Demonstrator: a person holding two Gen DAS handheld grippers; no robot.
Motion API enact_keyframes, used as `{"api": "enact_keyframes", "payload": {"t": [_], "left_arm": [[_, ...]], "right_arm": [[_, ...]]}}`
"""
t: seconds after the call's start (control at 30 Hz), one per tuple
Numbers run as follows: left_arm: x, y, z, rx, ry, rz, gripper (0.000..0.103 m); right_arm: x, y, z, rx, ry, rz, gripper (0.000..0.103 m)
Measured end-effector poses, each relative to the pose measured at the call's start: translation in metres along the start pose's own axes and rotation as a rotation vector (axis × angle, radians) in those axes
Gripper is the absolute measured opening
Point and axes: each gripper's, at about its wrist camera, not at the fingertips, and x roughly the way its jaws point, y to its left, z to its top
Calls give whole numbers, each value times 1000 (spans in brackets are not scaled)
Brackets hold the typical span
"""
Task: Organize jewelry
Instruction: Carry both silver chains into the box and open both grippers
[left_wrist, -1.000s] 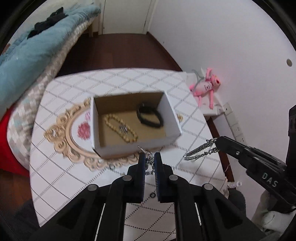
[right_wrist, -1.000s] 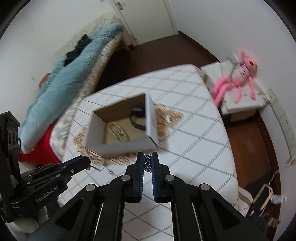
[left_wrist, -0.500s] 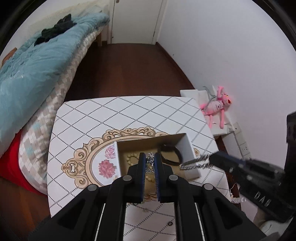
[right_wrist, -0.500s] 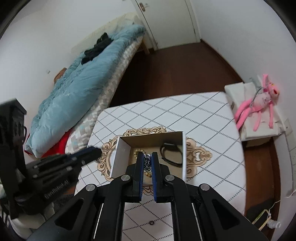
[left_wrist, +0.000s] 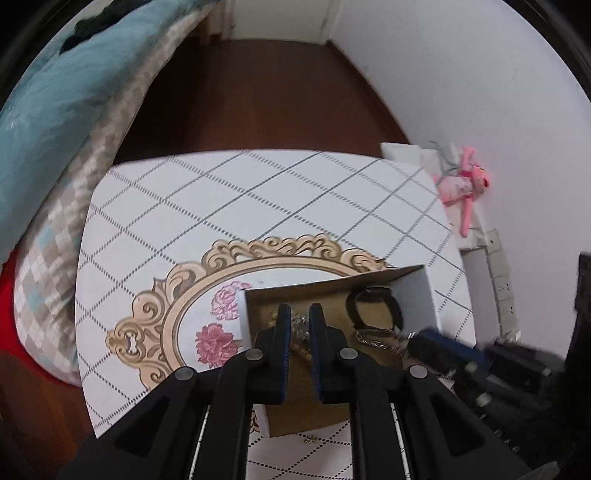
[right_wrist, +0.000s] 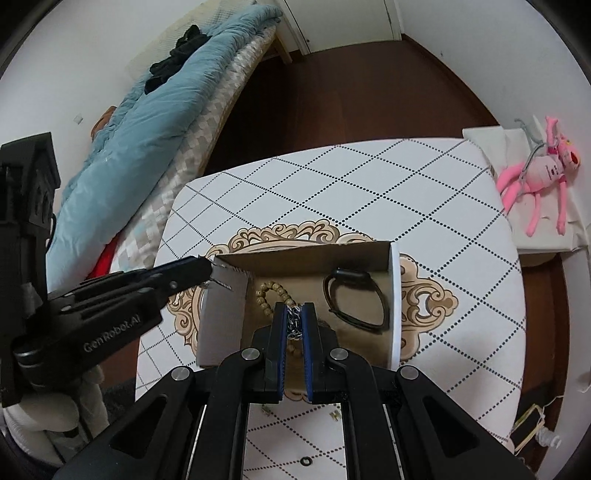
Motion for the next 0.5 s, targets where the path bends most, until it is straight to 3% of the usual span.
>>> {"api": "enact_keyframes", "payload": {"t": [0.07,0.17,0.23,0.3,0.4,0.43,0.5], "left_arm": [[2,3,1,-16,5,4,8],[0,4,-2,-2,-12,59,13],[-2,7,-6,1,-31,94,28],[-7,11,-14,-5,-61,130,57],[-12,16,-26,-11,-103,174,65],[-13,16,-31,-11,-113,192,67],[-12,18,-42,-13,-130,222,84]], "right_arm": [[16,-4,1,9,81,-6,9],[22,-10,-5,2,112,-58,10],[17,-11,-9,-13,95,-90,11],[10,-12,-14,-35,69,-140,22],[0,-15,-22,-51,29,-221,43],[-1,-16,-25,-53,18,-238,44],[-3,-19,-34,-53,5,-279,55]]}}
